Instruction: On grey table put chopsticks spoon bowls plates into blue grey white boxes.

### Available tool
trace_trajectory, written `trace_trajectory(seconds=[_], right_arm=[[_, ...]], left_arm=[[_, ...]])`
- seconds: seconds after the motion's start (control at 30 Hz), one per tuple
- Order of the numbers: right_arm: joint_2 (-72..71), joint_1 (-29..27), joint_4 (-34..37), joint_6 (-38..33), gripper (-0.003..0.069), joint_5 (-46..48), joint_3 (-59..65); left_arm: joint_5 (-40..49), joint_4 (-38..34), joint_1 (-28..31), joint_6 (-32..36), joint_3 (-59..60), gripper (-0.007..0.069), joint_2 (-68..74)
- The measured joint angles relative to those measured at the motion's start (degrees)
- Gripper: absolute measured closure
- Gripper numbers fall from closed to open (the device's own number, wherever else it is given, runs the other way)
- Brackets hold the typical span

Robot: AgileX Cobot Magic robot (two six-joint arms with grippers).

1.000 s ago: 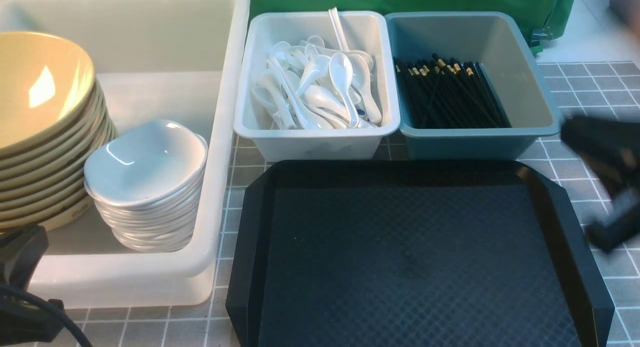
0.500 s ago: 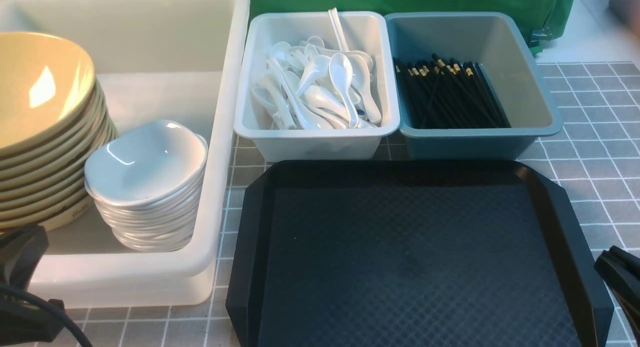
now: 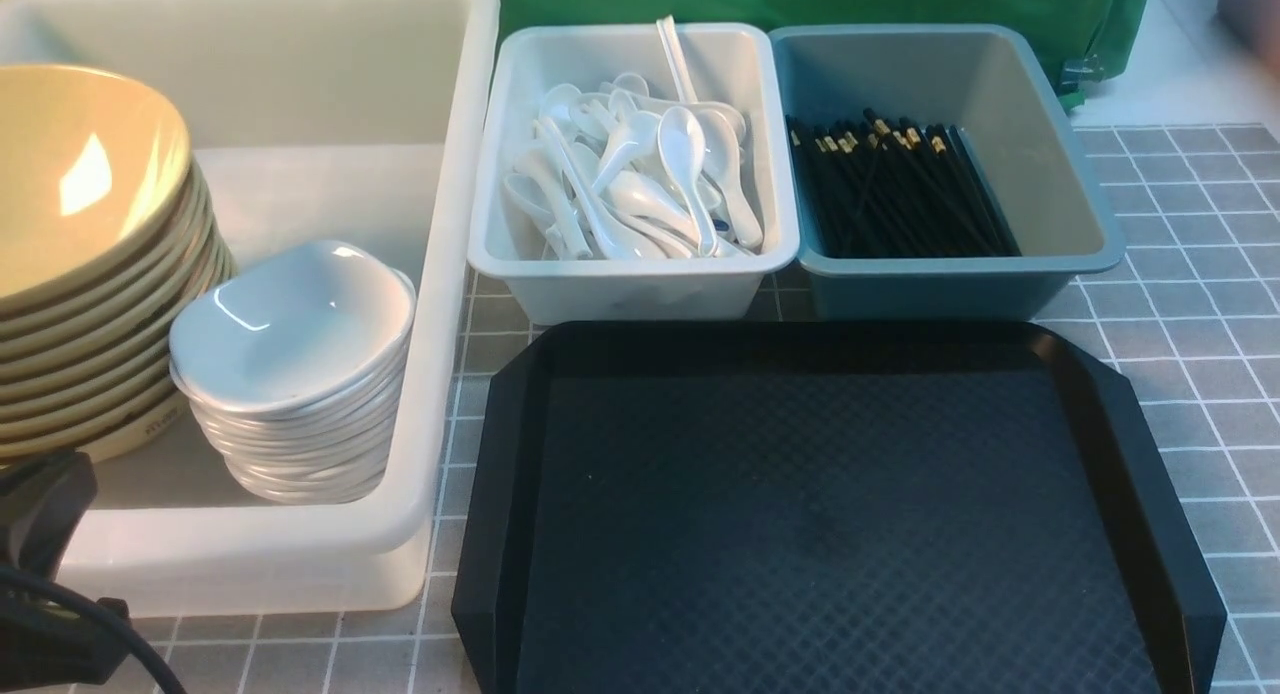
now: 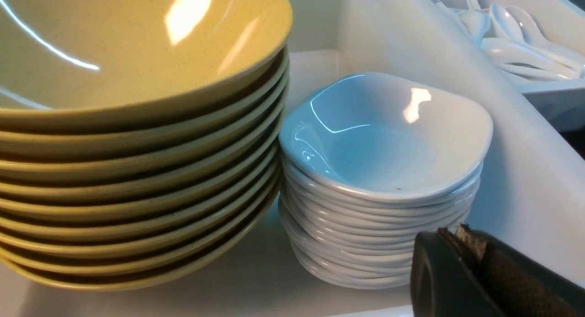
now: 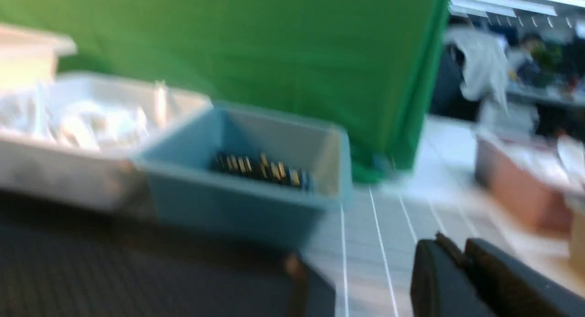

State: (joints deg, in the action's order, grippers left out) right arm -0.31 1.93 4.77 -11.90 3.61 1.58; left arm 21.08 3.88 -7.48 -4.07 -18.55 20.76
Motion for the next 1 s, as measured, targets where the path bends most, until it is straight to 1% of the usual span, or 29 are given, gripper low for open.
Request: trace_trajectory(seconds=[0.1,0.13,0.17,0.2,0.87,0.97,1.0], right_arm=[[-0.19,-0.89,0.00,6.14,0.0547,9.79,0.00],[-0.19,-0.89,0.00,6.48,0.0547,9.79,0.00],[-0.19,-0.91,-0.06,8.36,0.0547,13.83,0.04],[-0.19,-0.91,-0.06,9.05,0.0545,15.05,0.04],[-0.19,-0.96,-0.06,9.54,0.0526,15.59,-0.01],[-0.19,-0.96,-0.06,9.54,0.0527,15.64,-0.01],[-0.19,-0.96,-0.06,9.54,0.0527,15.64,-0.01]], left_arm=[[0.17,0.00,0.00,0.00,0.00,0.0633,0.00],[0.22,0.00,0.00,0.00,0.00,0.0633,0.00],[0.34,0.00,0.00,0.00,0.00,0.0633,0.00],[0.46,0.00,0.00,0.00,0.00,0.0633,0.00],[0.51,0.00,0.00,0.19,0.14,0.0633,-0.35],[-1.10,0.13,0.00,0.19,2.13,0.0633,-2.50],[-2.40,0.13,0.00,0.19,5.11,0.0633,-5.68]])
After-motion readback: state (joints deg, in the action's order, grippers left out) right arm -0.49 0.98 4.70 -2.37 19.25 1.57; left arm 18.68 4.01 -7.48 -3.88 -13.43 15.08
